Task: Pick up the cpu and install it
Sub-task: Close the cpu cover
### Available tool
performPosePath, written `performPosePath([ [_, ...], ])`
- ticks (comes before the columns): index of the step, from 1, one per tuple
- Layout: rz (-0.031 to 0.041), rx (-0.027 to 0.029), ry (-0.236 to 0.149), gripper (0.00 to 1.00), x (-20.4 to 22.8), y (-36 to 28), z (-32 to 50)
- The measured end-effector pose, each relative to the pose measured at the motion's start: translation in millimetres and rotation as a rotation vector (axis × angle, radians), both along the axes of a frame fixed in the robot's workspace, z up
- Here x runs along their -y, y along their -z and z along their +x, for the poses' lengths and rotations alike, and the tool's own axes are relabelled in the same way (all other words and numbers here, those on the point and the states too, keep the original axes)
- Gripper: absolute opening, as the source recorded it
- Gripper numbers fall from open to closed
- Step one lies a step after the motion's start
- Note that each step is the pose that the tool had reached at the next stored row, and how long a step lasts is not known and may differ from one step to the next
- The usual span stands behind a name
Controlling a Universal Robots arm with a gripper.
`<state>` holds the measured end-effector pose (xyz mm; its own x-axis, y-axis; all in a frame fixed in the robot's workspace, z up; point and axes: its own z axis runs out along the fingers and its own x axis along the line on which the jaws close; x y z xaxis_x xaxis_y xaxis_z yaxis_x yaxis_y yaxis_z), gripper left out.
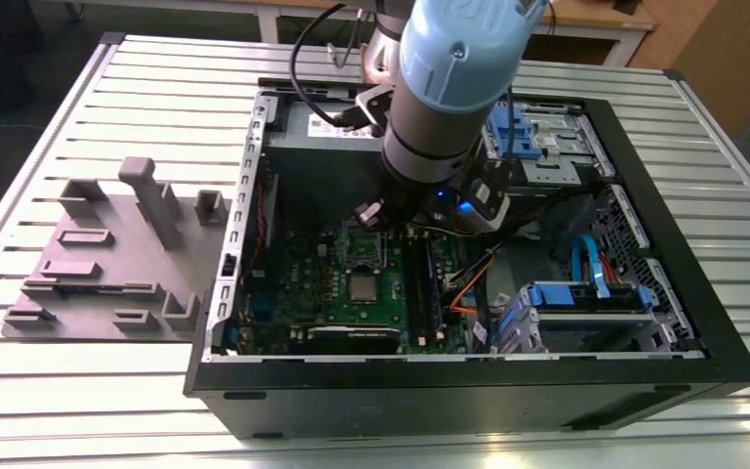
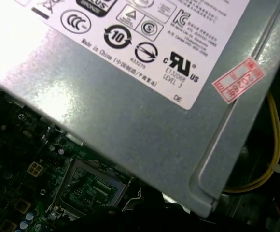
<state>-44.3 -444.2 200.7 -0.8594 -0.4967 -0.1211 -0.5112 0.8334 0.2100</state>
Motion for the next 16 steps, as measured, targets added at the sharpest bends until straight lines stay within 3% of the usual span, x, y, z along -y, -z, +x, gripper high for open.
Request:
performPosePath([
  [16,0.0005,-0.0005,0.017,0.11,0.0,2.3,-1.7],
])
